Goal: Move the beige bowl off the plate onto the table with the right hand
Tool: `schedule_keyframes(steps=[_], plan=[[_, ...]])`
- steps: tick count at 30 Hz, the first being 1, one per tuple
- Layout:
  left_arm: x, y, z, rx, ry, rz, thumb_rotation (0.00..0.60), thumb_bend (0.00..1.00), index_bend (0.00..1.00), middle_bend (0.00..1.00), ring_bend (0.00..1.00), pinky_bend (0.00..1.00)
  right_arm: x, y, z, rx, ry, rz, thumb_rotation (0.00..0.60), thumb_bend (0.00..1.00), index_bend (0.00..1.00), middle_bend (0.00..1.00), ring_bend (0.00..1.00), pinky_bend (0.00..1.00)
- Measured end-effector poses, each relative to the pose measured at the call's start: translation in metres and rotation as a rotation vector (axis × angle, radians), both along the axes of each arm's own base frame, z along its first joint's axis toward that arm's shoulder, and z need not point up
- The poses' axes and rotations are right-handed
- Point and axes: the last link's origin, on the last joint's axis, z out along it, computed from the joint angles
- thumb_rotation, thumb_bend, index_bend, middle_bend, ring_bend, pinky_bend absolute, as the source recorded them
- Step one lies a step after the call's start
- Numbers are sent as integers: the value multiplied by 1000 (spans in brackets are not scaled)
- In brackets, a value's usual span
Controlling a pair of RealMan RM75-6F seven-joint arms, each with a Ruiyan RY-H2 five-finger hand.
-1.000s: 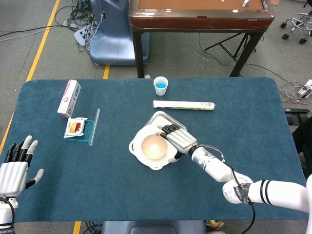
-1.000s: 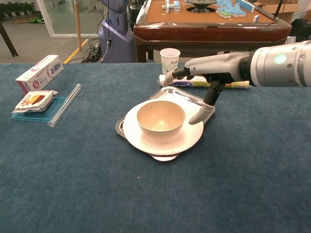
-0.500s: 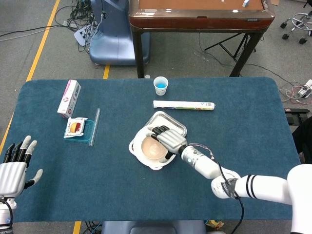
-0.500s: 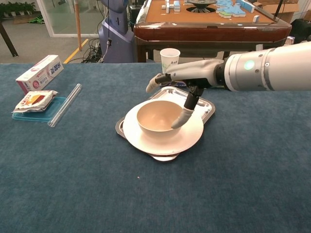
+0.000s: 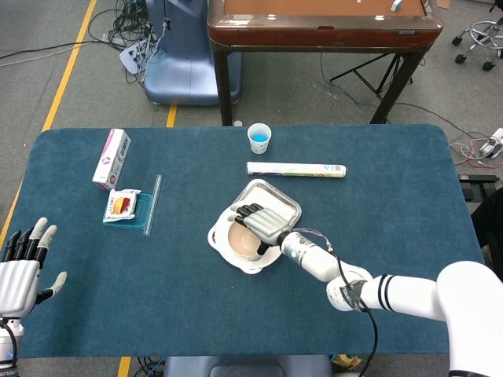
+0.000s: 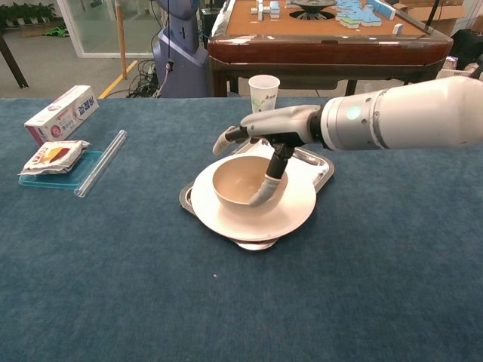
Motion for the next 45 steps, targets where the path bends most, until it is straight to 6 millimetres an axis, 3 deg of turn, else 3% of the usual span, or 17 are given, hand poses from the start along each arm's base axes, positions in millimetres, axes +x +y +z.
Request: schedule_keyframes(steps=[14, 26, 33, 45], plan=[[1, -2, -1, -6, 1, -10, 600, 265, 0, 0, 0, 0, -2, 2, -9, 6, 15, 15, 600, 104, 0, 0, 0, 0], [2, -3, -1, -7, 1, -14, 600, 265, 0, 0, 0, 0, -5, 5, -14, -3, 23, 29, 600, 198, 0, 21, 0, 4], [2, -3, -1, -8, -1, -14, 600, 265, 0, 0, 0, 0, -6, 5, -16, -13, 27, 34, 600, 259, 0, 64, 43, 160], [2, -3, 0, -7, -3, -14, 600, 265, 0, 0, 0, 0, -6, 4, -16, -22, 21, 35, 600, 294, 0, 73, 56, 173]])
